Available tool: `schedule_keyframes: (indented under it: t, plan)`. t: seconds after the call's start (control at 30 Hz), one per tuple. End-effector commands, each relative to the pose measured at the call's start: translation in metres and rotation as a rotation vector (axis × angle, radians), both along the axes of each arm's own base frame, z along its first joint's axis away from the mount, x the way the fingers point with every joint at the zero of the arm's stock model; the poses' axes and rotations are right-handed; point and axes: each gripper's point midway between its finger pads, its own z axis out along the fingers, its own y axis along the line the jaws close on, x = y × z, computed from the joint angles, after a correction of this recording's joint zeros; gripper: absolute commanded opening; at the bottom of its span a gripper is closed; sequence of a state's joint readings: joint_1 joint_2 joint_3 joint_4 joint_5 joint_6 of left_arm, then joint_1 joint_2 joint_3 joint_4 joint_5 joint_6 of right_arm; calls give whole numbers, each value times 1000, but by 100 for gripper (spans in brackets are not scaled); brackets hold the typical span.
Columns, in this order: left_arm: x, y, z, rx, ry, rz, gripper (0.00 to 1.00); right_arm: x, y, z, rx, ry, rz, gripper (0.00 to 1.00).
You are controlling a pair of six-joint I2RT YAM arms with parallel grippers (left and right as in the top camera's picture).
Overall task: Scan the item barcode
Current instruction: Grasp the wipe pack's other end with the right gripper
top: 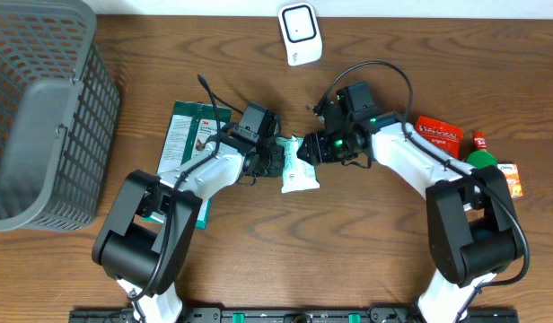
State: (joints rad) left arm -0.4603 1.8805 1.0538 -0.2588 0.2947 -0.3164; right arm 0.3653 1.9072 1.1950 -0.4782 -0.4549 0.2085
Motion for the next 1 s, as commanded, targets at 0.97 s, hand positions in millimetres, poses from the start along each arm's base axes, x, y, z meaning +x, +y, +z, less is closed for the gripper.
schedule_keyframes:
  t: [0.97]
  plan:
    - [5, 11, -1, 0, 15, 27, 39, -8, 11, -38, -60, 25, -6, 39]
